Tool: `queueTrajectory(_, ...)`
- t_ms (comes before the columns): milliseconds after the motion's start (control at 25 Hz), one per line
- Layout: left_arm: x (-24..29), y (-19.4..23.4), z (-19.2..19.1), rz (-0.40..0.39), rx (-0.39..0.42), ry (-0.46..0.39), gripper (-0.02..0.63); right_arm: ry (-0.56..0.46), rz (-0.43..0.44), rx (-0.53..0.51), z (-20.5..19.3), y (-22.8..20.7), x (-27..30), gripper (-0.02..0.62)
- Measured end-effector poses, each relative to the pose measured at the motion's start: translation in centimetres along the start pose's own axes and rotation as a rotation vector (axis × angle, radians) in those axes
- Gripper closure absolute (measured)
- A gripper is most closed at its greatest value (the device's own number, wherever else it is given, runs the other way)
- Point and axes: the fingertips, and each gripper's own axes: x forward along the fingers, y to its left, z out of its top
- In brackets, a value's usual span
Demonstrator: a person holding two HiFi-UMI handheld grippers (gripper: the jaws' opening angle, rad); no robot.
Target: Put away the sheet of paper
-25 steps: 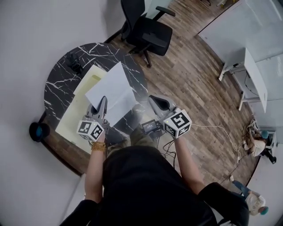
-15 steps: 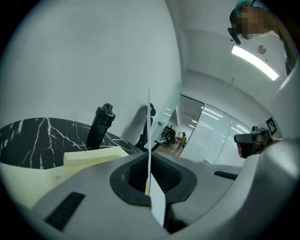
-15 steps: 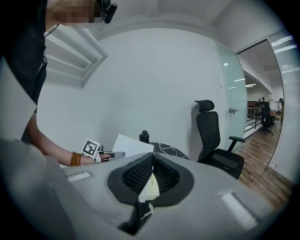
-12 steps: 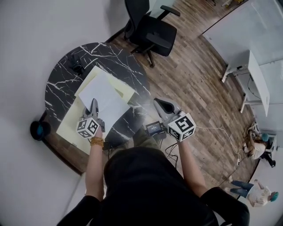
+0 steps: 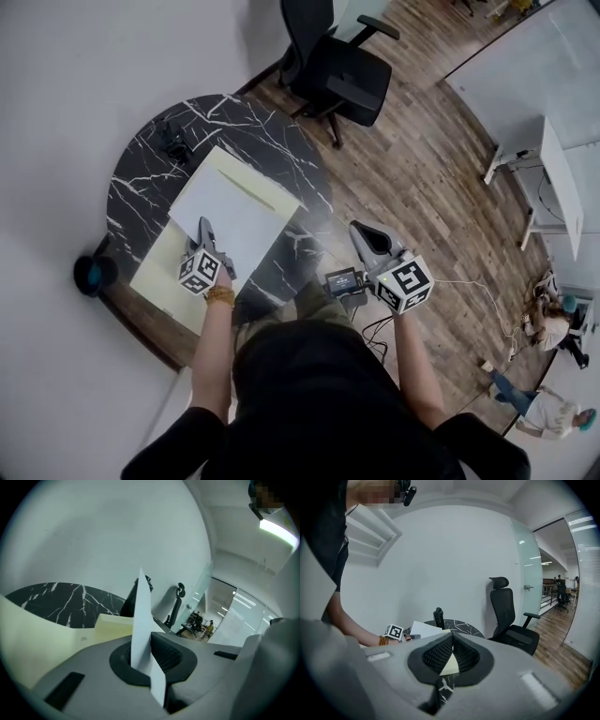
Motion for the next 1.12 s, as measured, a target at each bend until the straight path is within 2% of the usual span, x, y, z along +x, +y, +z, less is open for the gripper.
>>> queueTrajectory(80, -0.1, 1.1, -0.4, 0.046, -0.065, -0.010, 0.600, 0.002, 0.000, 0.003, 0.0, -0.2, 0.0, 0.597)
queueTrajectory(160, 0.1, 1.4, -1.2, 0.044, -0.087, 0.013, 0.598, 0.004, 0.001, 0.002, 0.1, -0.5, 0.0, 0.597)
queueTrajectory(280, 0.3, 1.1, -2.3, 0.000, -0.057, 0.074, 0.595, 0.001, 0.009, 0.001, 0.3, -0.5, 0.4, 0.597)
queueTrajectory(360, 0.1, 1.3, -2.9, -0.012, -0.058, 0.101, 0.552, -0.002, 0.016, 0.001, 0.3, -0.3, 0.5, 0.597)
queueTrajectory(560, -1.4, 2.5, -3.9, -0.010, -0.051, 0.139, 0.549, -0.003, 0.036, 0.001, -0.1, 0.7, 0.6, 0.597)
queueTrajectory(880, -4.4, 3.6, -6.1, -0.024, 0.029, 0.229, 0.531, -0.002, 0.045, 0.012, -0.8, 1.3, 0.2, 0.597)
queueTrajectory(1120, -6.7, 4.8, -7.9, -0.005, 0.031, 0.269, 0.534, -0.004, 0.056, 0.007, -0.6, 1.6, 0.5, 0.597)
